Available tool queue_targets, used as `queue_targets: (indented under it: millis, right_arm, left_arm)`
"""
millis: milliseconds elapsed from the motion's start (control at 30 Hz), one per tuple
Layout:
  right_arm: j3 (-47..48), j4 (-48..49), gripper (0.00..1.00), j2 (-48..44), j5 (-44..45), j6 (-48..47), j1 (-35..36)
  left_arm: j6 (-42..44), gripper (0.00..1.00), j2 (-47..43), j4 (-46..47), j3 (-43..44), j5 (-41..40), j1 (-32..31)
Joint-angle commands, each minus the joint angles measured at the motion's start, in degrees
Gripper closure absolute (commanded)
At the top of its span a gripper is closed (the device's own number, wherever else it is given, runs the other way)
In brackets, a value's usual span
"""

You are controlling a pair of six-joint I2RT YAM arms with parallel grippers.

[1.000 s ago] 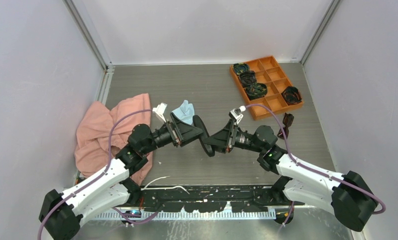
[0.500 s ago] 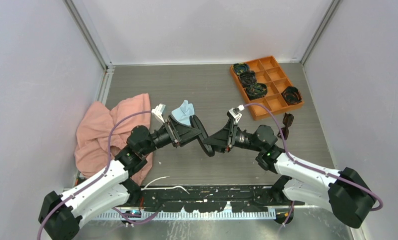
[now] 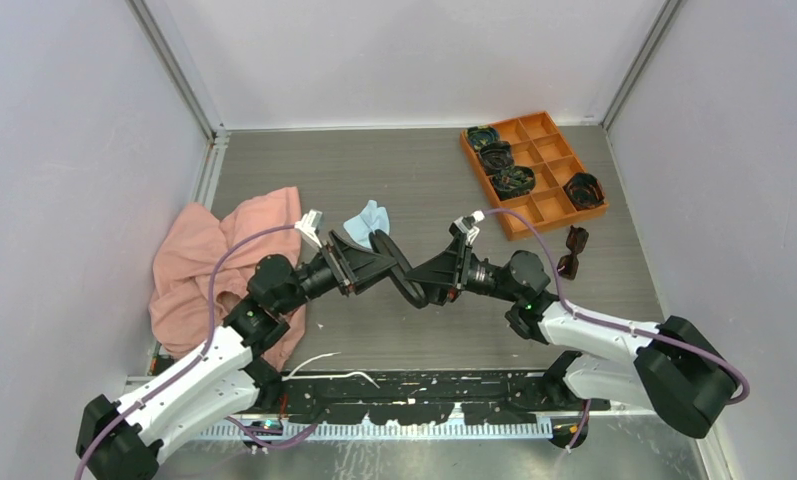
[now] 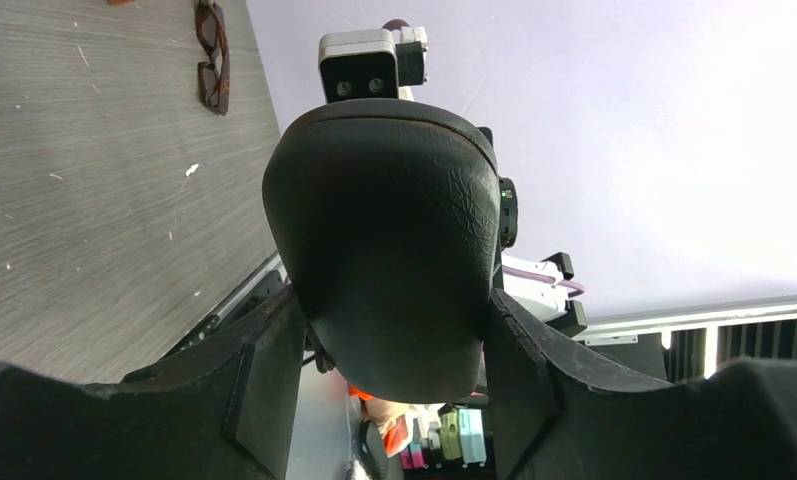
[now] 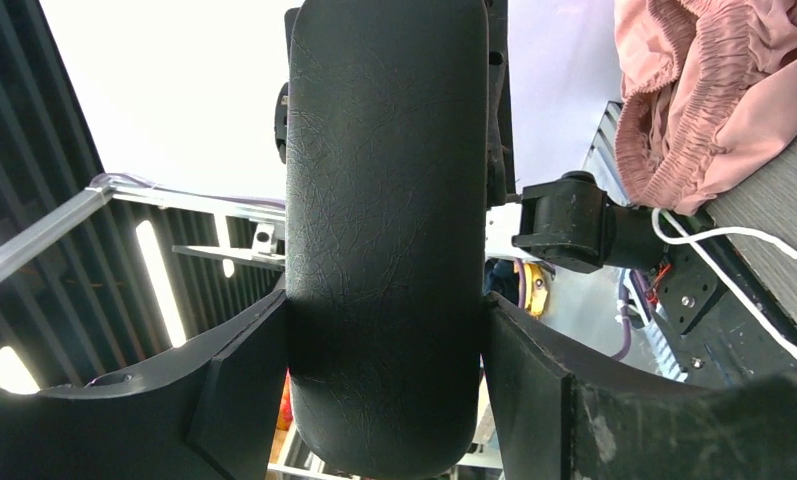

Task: Organize the sunglasses
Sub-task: Open the sunglasses case.

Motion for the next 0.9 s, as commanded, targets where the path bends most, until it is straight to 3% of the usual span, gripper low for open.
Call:
queue_targets:
  millis: [0,133,267,333,633,867]
  right_arm:
    - [0.7,8.5,0.3,0.6,2.8,4.2,-0.5]
    - [-1.2,13.5,0.32,2.9,5.7,8.7,-0.7]
    - [-4.3,24.7,0.38,9.2,9.9,16.9,-0.7]
    - [-4.9,24.9,0.43,10.3,10.5,18.0,-0.7]
    - [-6.0,21.6,0.46,10.7,15.1,19.4,-0.6]
    - [-6.7,24.9,0.52,17.3,19.6,25.8,-0.6]
  left_arm:
    - [2.1,0.99,-2.1,0.7,-0.6,0.6,0.6]
    - [2.8,0.99,-3.1,1.0,-0.5,0.9,1.0]
    - [3.9,1.0,-4.8,1.1,-0.7,0.6,1.4]
    - [4.2,1.0,-5.3,0.9,-0.7,0.5,1.8]
    - [5.5,1.0,-3.0,1.7,-1.5,-0.8,2.5]
    - [8.7,0.99,1.0,6.8,-2.8,1.5,3.4]
